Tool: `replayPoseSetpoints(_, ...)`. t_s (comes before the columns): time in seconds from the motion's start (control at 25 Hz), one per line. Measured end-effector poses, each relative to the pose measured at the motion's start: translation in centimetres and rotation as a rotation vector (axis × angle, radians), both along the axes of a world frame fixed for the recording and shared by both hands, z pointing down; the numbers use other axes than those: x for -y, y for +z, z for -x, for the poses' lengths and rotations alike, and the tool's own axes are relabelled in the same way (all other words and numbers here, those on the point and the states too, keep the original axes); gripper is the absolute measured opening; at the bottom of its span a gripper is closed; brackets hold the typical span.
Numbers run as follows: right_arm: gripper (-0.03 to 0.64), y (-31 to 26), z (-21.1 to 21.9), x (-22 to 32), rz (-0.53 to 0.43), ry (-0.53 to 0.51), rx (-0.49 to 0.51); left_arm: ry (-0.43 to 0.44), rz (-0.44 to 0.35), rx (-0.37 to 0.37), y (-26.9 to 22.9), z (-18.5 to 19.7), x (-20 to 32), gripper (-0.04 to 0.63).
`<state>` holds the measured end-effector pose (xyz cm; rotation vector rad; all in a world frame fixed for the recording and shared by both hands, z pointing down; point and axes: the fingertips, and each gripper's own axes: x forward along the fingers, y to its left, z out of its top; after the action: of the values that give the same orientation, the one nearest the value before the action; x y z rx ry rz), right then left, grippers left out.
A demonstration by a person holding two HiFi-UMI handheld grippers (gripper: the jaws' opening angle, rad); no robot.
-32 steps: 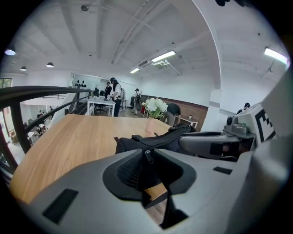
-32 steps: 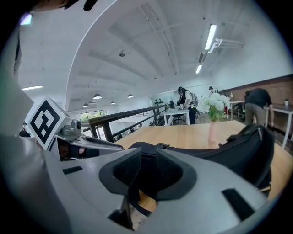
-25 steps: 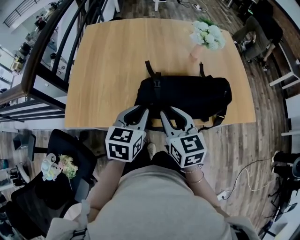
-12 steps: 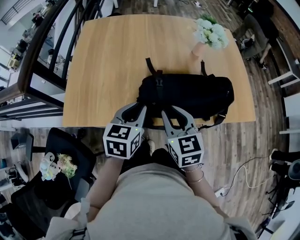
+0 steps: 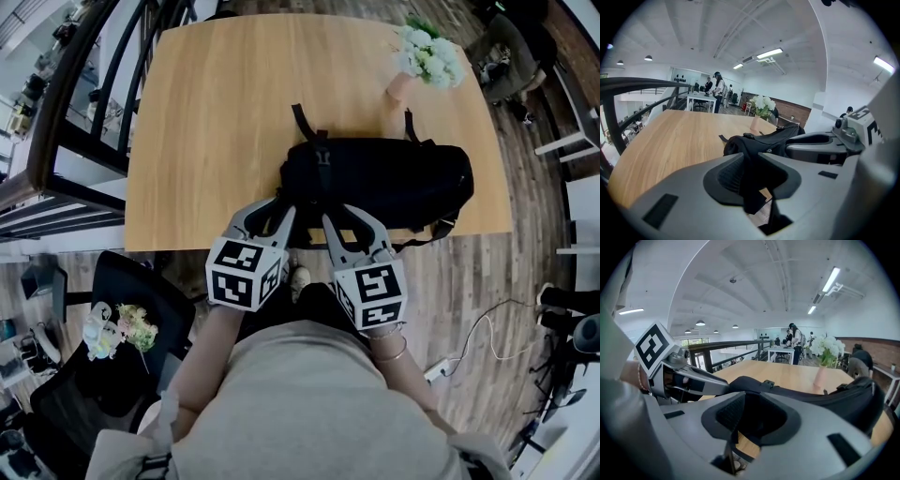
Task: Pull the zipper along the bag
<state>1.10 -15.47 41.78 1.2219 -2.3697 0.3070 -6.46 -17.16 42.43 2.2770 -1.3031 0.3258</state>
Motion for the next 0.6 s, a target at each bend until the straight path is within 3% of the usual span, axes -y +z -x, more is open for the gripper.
replayPoseSetpoints(0.44, 0.092, 1.3, -0.5, -0.2, 0.023, 0.002, -0.016, 0.003, -0.009, -0.006, 0.3, 0.9, 0.2, 0.105)
replayPoseSetpoints(0.6, 0.092, 1.6, -0.1, -0.5, 0.020, -0.023, -0.024, 0.024, 0.001, -0.012, 1.0, 1.1, 0.1, 0.171)
